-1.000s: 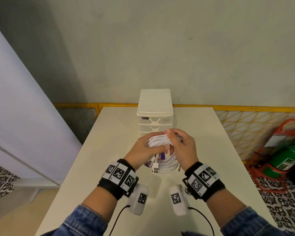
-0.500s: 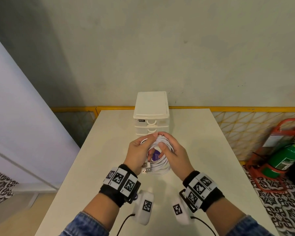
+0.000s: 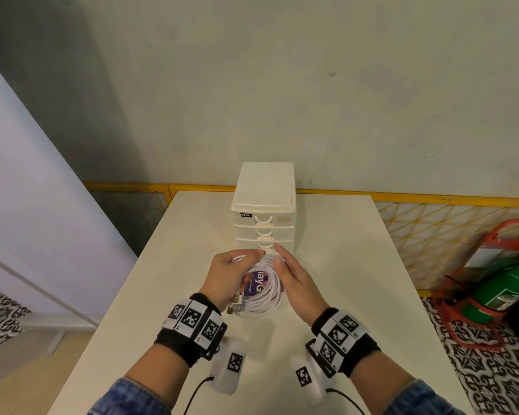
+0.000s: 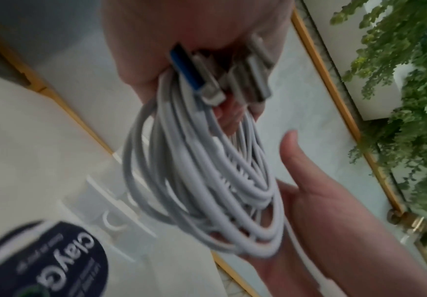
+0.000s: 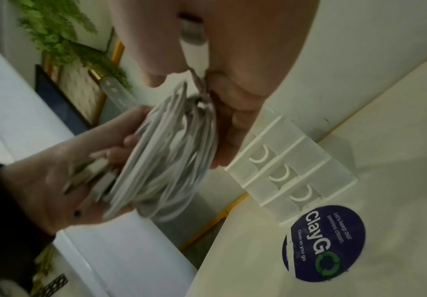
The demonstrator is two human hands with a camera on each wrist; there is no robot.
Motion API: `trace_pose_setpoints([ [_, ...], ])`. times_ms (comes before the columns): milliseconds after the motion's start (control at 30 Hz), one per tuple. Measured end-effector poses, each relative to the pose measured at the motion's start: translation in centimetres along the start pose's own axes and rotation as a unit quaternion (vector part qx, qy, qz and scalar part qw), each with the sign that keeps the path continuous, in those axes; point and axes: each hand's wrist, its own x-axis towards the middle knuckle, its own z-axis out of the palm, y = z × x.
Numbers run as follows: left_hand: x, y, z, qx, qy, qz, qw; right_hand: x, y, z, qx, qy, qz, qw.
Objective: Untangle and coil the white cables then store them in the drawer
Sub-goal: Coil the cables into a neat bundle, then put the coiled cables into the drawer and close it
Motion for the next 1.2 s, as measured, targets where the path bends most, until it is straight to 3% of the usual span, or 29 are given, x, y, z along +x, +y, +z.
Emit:
trace_pose_setpoints([
  [200, 6.1, 2.0, -4.8, 0.153, -0.008, 0.001, 0.988, 5.9, 2.7, -0.9, -0.029, 0.11, 0.137, 0.984],
  [500, 14.3, 6.8, -6.4, 0.394, -0.122, -0.018, 0.911, 12.9, 6.4, 1.3, 0.122, 0.106, 0.336, 0.928],
  [633, 16.7, 7.6, -5.9, 0.401, -0.151, -0.02, 0.903, 13.6, 7.6, 2.3, 0.196, 0.15, 0.323, 0.914],
  [800, 18.9, 6.9, -5.7, 0.352, -0.166, -0.051, 0.92, 13.3, 9.3, 2.9, 0.242, 0.203, 0.323, 0.892],
  [1067, 19.8, 5.6, -5.8, 0.299, -0.161, -0.08, 0.937, 13.9, 9.2, 3.0, 0.192, 0.219, 0.318, 0.902],
  [1200, 19.8, 5.3, -5.8, 0.286, -0.146, -0.087, 0.943, 13.8, 8.8, 2.5, 0.111, 0.204, 0.322, 0.918],
])
